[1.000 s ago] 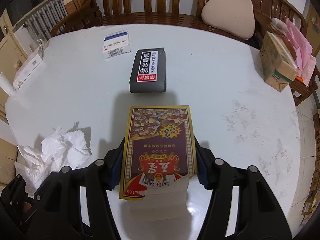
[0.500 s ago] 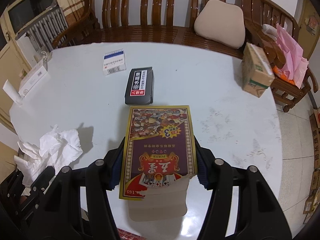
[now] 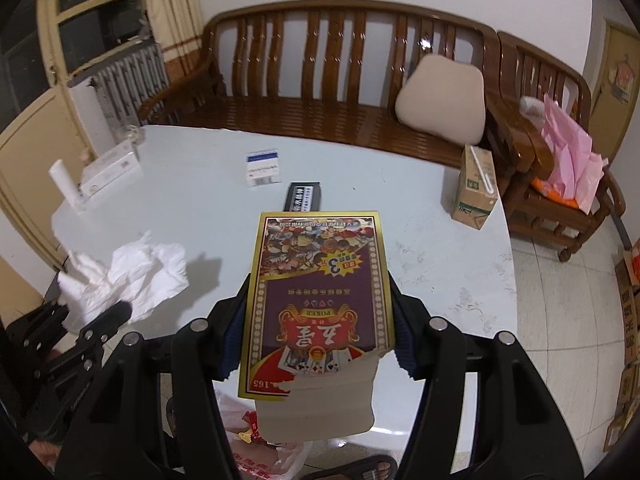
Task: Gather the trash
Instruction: 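Carry the tissue and yellow card box down over the trash bag, then open the left tool dropping the tissue while the right tool drops the card box, then raise both open tools from the bag back up to the table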
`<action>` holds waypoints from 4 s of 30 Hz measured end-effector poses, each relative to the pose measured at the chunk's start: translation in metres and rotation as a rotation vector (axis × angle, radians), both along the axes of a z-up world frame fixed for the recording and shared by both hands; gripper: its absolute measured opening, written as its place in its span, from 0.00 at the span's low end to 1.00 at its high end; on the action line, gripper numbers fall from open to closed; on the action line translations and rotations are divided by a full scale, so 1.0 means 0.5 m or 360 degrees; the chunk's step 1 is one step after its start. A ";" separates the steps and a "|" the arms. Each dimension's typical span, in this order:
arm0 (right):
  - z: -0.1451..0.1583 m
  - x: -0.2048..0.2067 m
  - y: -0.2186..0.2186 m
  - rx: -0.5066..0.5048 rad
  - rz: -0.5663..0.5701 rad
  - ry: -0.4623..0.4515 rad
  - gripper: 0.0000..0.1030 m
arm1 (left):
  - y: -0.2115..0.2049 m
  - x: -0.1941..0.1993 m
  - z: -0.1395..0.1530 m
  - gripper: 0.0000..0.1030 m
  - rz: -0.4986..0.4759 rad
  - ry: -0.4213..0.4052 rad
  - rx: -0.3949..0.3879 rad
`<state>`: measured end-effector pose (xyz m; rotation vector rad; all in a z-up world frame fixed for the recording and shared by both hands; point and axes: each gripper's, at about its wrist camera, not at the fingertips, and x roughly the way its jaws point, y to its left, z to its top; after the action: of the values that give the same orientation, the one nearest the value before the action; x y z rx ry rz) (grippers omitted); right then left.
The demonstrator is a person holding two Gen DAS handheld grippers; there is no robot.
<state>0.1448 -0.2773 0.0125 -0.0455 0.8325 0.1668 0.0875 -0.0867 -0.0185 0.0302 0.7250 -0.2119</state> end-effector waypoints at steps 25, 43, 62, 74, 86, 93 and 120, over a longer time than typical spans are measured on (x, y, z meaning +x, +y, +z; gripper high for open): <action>-0.201 -0.280 0.076 0.0059 0.0157 0.0153 0.57 | 0.053 -0.196 -0.224 0.17 -0.0046 0.0320 -0.0034; -0.526 -0.262 0.124 0.0030 0.0054 0.0510 0.57 | 0.021 -0.233 -0.536 0.17 -0.0014 0.0683 -0.0012; -0.739 -0.183 0.145 0.0013 -0.0018 0.0719 0.57 | 0.007 -0.232 -0.704 0.18 -0.0026 0.0820 0.0060; -0.764 -0.164 0.150 0.0005 -0.0040 0.0738 0.85 | 0.019 -0.234 -0.709 0.60 0.0000 0.0826 0.0039; -0.769 -0.163 0.135 0.0017 -0.0091 0.0760 0.91 | 0.020 -0.236 -0.699 0.89 -0.0001 0.0797 0.0011; -0.755 -0.169 0.127 0.0053 -0.0129 0.0747 0.91 | 0.029 -0.236 -0.671 0.92 0.0043 0.0740 0.0001; -0.515 -0.274 0.071 0.0158 -0.0139 0.0562 0.91 | 0.072 -0.242 -0.492 0.92 0.0193 0.0504 -0.0094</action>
<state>0.0078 -0.2419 -0.2448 0.1168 1.1748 0.1353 -0.0338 -0.0507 -0.2646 -0.1056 1.0320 -0.1225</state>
